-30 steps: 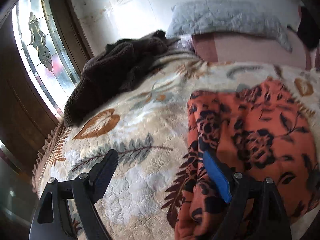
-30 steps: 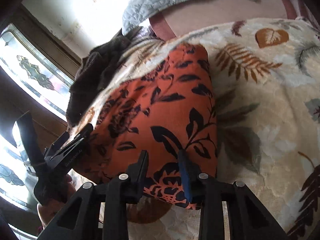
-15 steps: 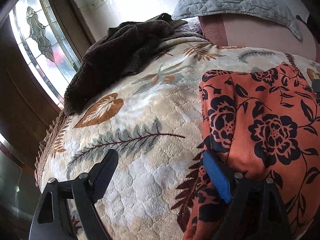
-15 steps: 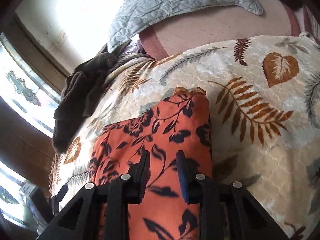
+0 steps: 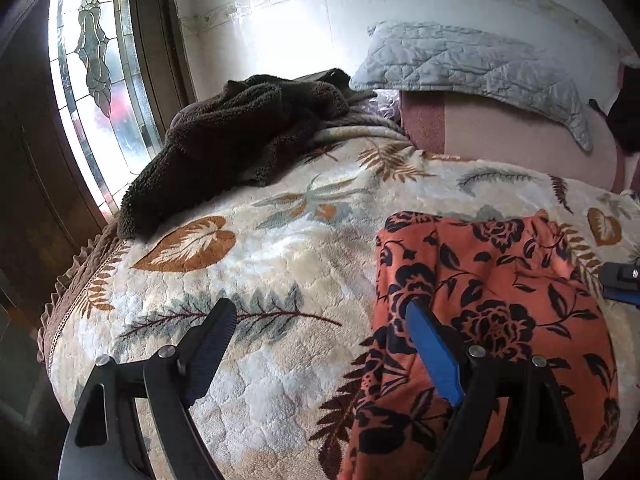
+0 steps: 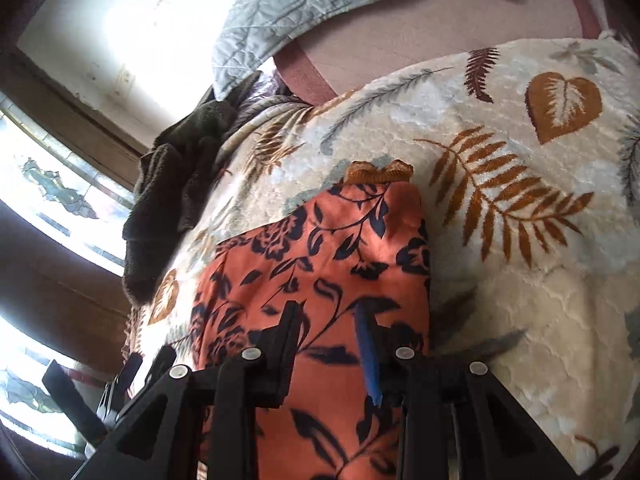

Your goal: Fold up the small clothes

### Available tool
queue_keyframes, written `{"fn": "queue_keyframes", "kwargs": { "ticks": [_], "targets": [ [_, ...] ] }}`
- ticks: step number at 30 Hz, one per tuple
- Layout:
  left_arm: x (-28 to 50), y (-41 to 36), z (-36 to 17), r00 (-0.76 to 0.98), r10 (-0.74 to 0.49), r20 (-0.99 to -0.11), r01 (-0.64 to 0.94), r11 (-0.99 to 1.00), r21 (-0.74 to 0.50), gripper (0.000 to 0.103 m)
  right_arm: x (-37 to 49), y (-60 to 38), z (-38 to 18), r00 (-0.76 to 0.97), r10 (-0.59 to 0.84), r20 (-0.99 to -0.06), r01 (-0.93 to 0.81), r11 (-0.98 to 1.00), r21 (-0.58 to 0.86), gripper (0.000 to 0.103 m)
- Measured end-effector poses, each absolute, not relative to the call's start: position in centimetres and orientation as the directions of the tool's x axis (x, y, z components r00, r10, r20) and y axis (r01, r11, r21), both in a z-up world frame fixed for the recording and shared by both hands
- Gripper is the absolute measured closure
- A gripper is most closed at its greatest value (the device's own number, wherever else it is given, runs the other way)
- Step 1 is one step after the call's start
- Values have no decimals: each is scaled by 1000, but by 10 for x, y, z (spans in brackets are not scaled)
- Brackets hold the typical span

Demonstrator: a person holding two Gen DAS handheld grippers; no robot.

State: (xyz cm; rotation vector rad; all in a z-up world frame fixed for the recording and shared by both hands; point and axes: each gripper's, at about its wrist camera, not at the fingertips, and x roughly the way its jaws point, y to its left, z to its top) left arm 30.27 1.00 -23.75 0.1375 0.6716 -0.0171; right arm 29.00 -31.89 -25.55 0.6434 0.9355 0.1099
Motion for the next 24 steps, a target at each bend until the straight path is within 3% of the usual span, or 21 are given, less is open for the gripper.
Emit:
{"fn": "queue_keyframes", "kwargs": {
  "ticks": [4, 8, 11, 14, 19, 24],
  "targets": [
    [292, -5, -242, 772, 1, -636, 118, 982, 146, 16, 246, -304, -249, 582, 371, -724, 145, 828, 542, 71],
    [291, -14, -275, 690, 88, -719, 135, 960, 246, 15, 216, -284, -280, 515, 359, -778, 160, 851, 499, 71],
    [286, -12, -278, 708, 85, -701, 139, 956, 257, 13, 204, -275, -286, 557, 312, -769, 133, 881, 454, 71],
    [285, -4, -269, 714, 49, -699, 142, 967, 214, 13, 204, -277, -278, 546, 321, -774, 138, 877, 461, 71],
    [279, 10, -248, 758, 31, -651, 89, 985, 150, 13, 192, -295, -270, 634, 350, -690, 128, 832, 540, 71],
    [291, -2, -281, 686, 155, -711, 90, 952, 294, 13, 203, -283, -286, 565, 365, -740, 122, 850, 513, 69]
  ]
}}
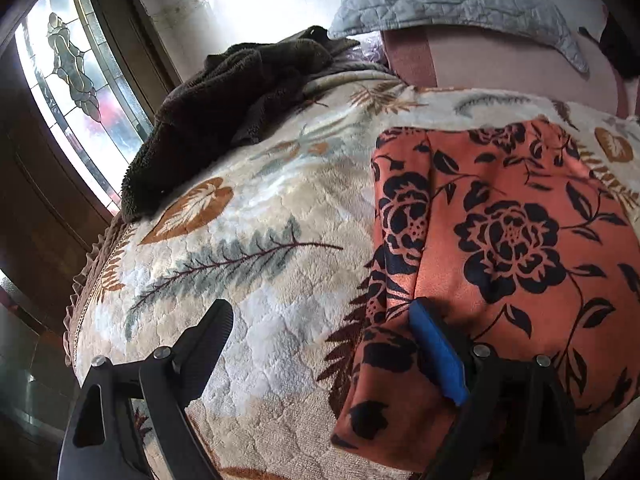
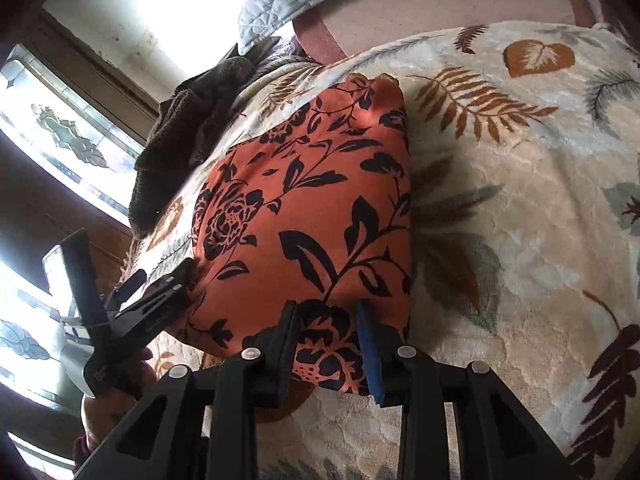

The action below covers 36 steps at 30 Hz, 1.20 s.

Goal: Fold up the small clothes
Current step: 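Grasp the folded dress with the left tool and lift it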

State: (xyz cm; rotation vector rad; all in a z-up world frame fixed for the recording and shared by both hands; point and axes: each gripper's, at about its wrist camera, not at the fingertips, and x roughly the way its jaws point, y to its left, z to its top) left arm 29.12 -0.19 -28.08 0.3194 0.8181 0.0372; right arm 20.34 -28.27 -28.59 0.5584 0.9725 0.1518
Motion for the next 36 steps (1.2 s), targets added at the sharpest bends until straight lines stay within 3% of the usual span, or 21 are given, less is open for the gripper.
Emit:
{"fn": "queue_keyframes", "kwargs": {
  "ticks": [11, 13, 14, 15, 36],
  "targets": [
    [291, 24, -243, 753, 22, -658, 44, 995, 85, 13, 204, -323, -273, 674, 427, -603, 144, 725, 674, 69],
    [290, 26, -239, 762, 4, -647, 41, 998, 55, 13, 202, -330, -270, 695, 425, -580, 150, 703, 695, 57],
    [291, 26, -238, 762, -1, -648, 41, 998, 47, 13, 200, -334, -268, 707, 415, -573, 155, 699, 698, 33],
    [293, 26, -238, 758, -8, -653, 45, 998, 40, 13, 198, -336, -265, 724, 401, -561, 157, 696, 700, 27],
    [330, 19, -270, 522, -307, -796, 128, 951, -283, 12, 226, -366, -293, 691, 458, -559, 211, 611, 763, 27]
  ]
}}
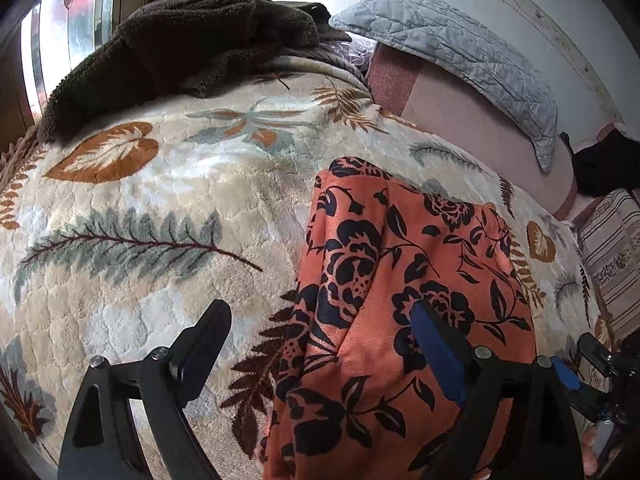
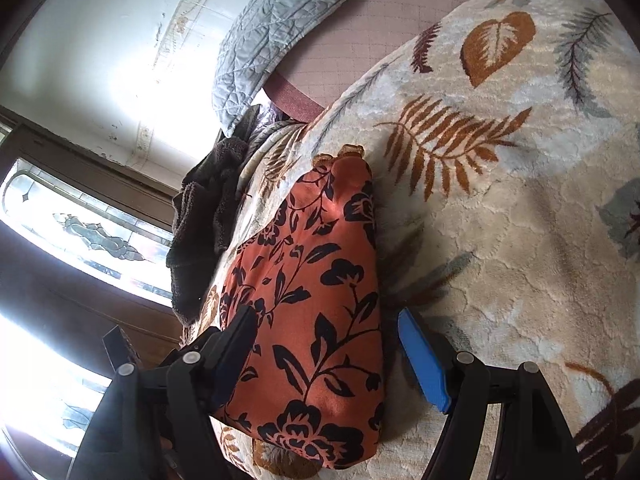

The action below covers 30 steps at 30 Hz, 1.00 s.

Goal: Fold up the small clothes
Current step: 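Grasp the folded dress with the left tool and lift it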

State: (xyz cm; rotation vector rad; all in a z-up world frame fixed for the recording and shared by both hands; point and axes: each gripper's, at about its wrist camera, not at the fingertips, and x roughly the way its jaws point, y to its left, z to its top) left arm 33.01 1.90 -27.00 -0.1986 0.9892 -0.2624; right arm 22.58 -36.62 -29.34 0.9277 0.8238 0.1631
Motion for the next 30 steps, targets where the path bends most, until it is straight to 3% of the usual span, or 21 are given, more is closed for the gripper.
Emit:
{"fn": "queue_keyframes", "kwargs": {
  "ticks": [5, 9, 16, 21, 25, 30],
  "targets": [
    [342, 19, -286, 423, -387, -820, 101, 919, -381, 12, 241, -369, -308, 661, 504, -556, 232, 568, 790, 27],
    [344, 20, -291, 348, -510, -786, 102, 854, -509, 12, 259, -367, -311, 648, 519, -557, 224, 570, 791, 27],
    [349, 23, -295, 298, -559, -774, 94, 824, -559, 13, 274, -357, -317, 627, 536, -565, 234, 562, 793, 27],
    [358, 35, -304, 259, -573, -777, 43, 811, -584, 38, 275, -358, -322, 617, 538, -574, 261, 548, 795, 27],
    [357, 34, -305, 251, -573, -780, 52, 813, -580, 38, 277, -363, -326, 618, 530, -581, 281, 541, 793, 27],
    [354, 27, -305, 234, -570, -788, 98, 820, -564, 25, 278, -362, -328, 612, 534, -584, 292, 533, 794, 27]
  ]
}}
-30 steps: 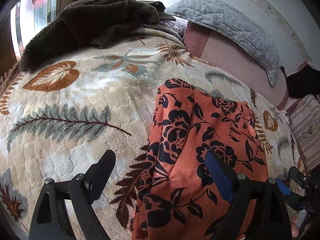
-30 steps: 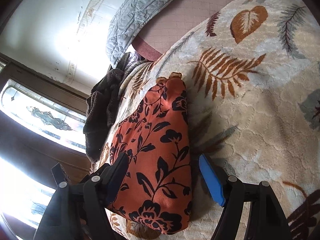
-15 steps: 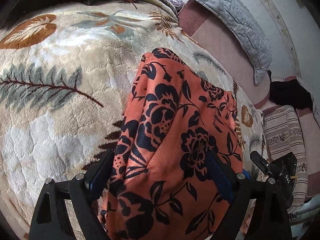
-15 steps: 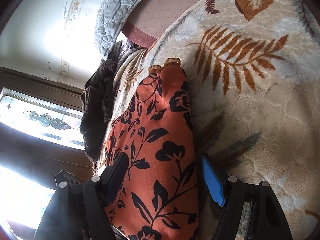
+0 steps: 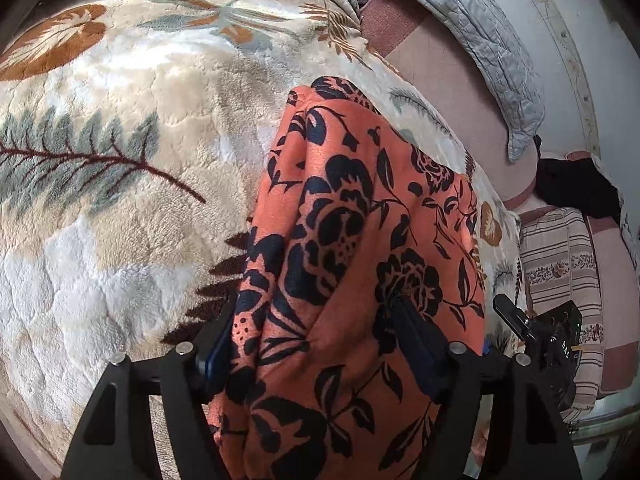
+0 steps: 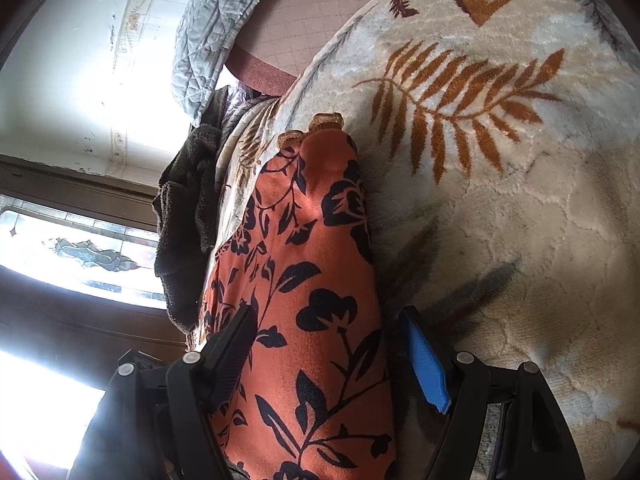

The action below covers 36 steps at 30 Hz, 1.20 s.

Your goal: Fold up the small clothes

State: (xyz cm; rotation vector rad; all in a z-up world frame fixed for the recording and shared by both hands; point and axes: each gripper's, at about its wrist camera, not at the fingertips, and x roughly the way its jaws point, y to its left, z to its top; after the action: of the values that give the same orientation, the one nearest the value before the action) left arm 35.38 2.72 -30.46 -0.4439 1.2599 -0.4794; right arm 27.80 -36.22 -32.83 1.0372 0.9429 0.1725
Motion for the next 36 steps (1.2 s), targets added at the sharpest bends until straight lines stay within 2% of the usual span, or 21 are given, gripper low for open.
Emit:
{"fn": "queue_keyframes", "kwargs": {
  "ticks": [2, 7, 9, 11, 13, 16, 19, 23, 25, 29, 32, 36],
  "targets": [
    [353, 24, -305, 223, -577, -786, 115, 816, -567, 20, 279, -360, -330, 605, 539, -585, 292, 534, 794, 27],
    [353, 25, -304, 228, -591, -774, 96, 805, -586, 21, 281, -350, -335, 578, 560, -594, 279, 549, 788, 32],
    [353, 24, -304, 233, -580, -781, 95, 812, -576, 26, 283, -346, -338, 565, 561, -605, 280, 559, 780, 37],
    [355, 25, -305, 241, -563, -791, 85, 824, -560, 38, 283, -345, -339, 567, 557, -607, 279, 563, 778, 37],
    [357, 26, -307, 244, -572, -783, 71, 816, -574, 41, 283, -344, -339, 569, 556, -606, 274, 567, 777, 39],
    [358, 26, -309, 243, -572, -783, 70, 816, -574, 40, 286, -341, -341, 566, 554, -611, 269, 576, 772, 41],
    [358, 23, -308, 240, -586, -774, 78, 807, -586, 30, 289, -339, -342, 564, 554, -612, 270, 577, 771, 41],
    [357, 20, -307, 260, -575, -776, 59, 812, -581, 30, 293, -335, -341, 568, 548, -614, 260, 589, 766, 41],
    [357, 19, -305, 281, -549, -787, 45, 827, -561, 44, 294, -331, -338, 572, 532, -624, 250, 611, 751, 46],
    [354, 15, -299, 313, -555, -771, 68, 823, -564, 62, 292, -326, -327, 591, 498, -634, 220, 657, 721, 58],
    [349, 8, -287, 349, -538, -767, 111, 836, -537, 67, 289, -323, -312, 623, 470, -625, 181, 691, 700, 64],
    [338, -4, -269, 386, -569, -726, 160, 817, -554, 69, 279, -324, -288, 673, 422, -608, 134, 738, 661, 65]
  ]
}}
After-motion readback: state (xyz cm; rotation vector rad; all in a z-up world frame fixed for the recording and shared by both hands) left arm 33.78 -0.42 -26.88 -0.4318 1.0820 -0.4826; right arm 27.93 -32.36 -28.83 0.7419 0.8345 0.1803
